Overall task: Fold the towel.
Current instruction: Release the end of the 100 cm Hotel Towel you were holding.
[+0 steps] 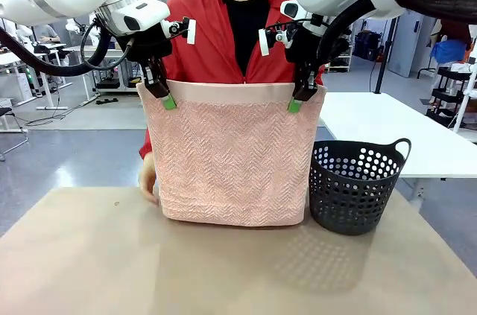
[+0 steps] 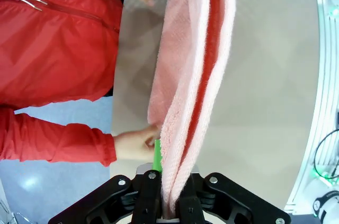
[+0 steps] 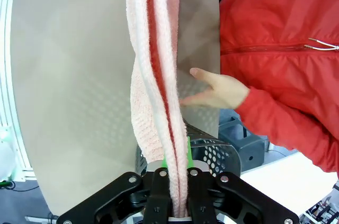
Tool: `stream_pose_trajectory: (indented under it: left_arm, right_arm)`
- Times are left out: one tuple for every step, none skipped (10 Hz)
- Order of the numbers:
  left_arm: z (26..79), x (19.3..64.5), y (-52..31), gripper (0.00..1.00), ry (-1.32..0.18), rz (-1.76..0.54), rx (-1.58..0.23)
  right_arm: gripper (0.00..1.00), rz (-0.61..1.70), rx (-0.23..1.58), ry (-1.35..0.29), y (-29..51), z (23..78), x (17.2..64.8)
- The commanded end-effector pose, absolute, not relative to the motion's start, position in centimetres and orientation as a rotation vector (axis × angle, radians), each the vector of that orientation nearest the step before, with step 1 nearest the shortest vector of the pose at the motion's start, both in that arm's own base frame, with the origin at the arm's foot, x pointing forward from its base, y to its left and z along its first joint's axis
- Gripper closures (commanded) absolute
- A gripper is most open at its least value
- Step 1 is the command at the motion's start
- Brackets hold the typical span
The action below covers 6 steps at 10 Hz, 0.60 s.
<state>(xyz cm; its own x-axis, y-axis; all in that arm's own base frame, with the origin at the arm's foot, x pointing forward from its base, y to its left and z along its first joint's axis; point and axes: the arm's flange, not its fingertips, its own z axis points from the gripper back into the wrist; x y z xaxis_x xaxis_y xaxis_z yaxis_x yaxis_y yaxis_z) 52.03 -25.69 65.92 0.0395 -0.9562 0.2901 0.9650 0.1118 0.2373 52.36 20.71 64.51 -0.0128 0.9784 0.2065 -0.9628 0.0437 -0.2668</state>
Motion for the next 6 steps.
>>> stream_pose_trajectory:
  left_arm:
    - [66.18, 52.03, -25.68, 1.0, -0.423, -1.47, -0.009]
    - [66.18, 52.03, -25.68, 1.0, -0.423, -1.47, -0.009]
    - [66.18, 52.03, -25.68, 1.0, -0.423, -1.47, -0.009]
    - [66.18, 52.03, -25.68, 1.0, -0.423, -1.47, -0.009]
    - [66.18, 52.03, -25.68, 1.0, -0.423, -1.47, -0.009]
    - [66.18, 52.03, -25.68, 1.0, -0.423, -1.47, -0.009]
  right_arm:
    - [1.0, 1.537, -0.061, -0.375, 20.62, 64.54, 52.31]
    - [1.0, 1.537, -0.061, -0.375, 20.62, 64.54, 52.31]
    - [1.0, 1.537, -0.061, -0.375, 20.62, 64.54, 52.31]
    - [1.0, 1.537, -0.061, -0.375, 20.62, 64.54, 52.31]
    - [1.0, 1.537, -0.061, -0.375, 20.62, 64.54, 52.31]
    - [1.0, 1.537, -0.061, -0.375, 20.62, 64.54, 52.31]
